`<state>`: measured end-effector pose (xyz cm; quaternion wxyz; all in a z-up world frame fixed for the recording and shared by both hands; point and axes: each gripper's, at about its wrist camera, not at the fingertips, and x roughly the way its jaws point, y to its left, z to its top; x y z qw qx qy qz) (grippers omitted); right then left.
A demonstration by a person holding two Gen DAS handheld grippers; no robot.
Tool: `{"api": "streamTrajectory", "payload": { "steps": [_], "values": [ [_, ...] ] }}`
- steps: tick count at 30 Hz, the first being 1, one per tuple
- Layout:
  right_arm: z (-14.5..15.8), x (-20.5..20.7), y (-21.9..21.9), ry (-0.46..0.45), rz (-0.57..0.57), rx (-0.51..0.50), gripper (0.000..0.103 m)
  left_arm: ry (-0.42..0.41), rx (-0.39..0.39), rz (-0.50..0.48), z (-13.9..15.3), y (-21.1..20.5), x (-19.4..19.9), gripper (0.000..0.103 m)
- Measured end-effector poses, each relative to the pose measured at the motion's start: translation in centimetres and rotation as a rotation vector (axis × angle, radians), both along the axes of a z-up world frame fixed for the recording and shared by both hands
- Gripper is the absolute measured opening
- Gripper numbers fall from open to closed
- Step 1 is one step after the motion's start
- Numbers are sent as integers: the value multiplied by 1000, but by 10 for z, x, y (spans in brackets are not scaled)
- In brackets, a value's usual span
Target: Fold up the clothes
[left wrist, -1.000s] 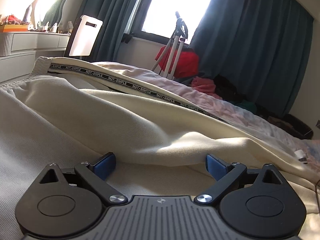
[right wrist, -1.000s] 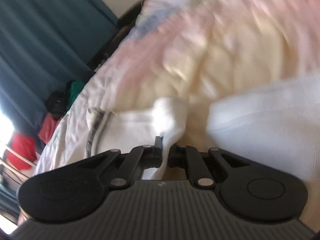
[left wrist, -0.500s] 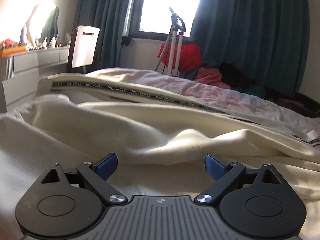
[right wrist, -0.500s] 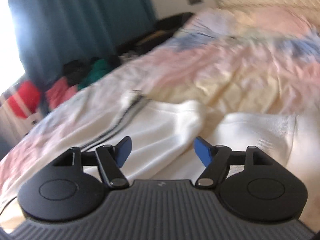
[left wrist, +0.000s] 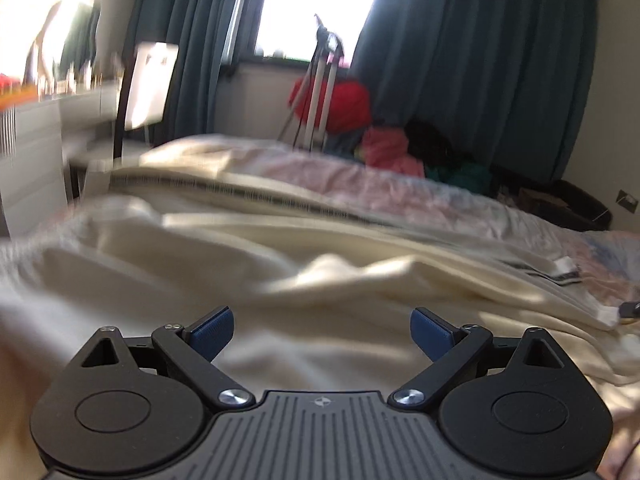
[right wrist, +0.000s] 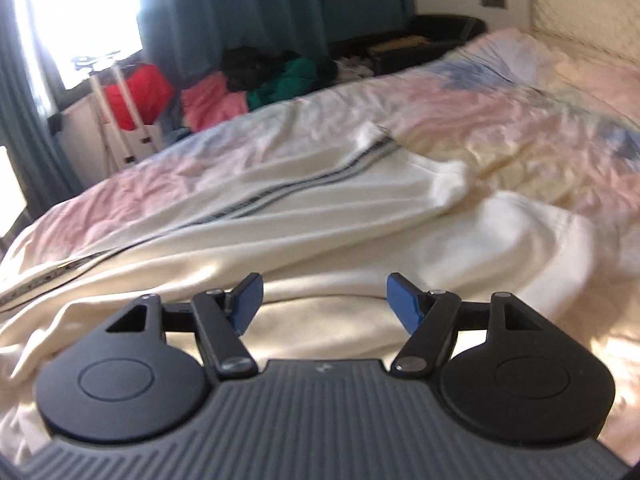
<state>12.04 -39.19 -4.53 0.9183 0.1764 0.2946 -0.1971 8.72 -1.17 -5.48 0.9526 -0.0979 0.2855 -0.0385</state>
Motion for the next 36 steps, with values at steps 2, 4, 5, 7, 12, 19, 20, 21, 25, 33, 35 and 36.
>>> {"api": "streamTrajectory", "payload": {
  "steps": [2, 4, 5, 7, 12, 19, 20, 21, 25, 33, 35, 36],
  "values": [
    [-5, -1, -9, 17, -59, 13, 70, 38, -29, 19, 2, 11, -3, 96],
    [-8, -5, -23, 16, -128, 39, 70, 62, -66, 52, 7, 29, -7, 96],
    [-11, -9, -33, 2, -176, 66, 70, 70, -92, 73, 10, 41, -10, 96],
    [-15, -19, -54, -28, -271, 110, 70, 83, -156, 125, 18, 70, -17, 97],
    [-31, -55, -107, -98, -521, 183, 64, 151, -255, 284, 31, 160, -33, 97],
    [-75, -91, -160, -132, -719, 350, 62, 184, -341, 564, 22, 247, -66, 97],
    [-84, -92, -165, -143, -706, 393, 48, 184, -411, 579, 16, 254, -69, 97],
    [-92, -92, -169, -164, -684, 460, 43, 183, -482, 591, 10, 261, -71, 97],
    [-113, -79, -173, -165, -604, 606, 19, 241, -678, 584, -15, 276, -67, 97],
    [-57, -75, -142, -338, -537, 240, 6, 281, -876, 524, -45, 287, -61, 84],
    [-40, -72, -127, -375, -530, 116, 5, 287, -907, 509, -51, 290, -59, 80],
    [-38, -68, -125, -346, -548, 84, 5, 289, -927, 498, -54, 291, -58, 80]
  ]
}}
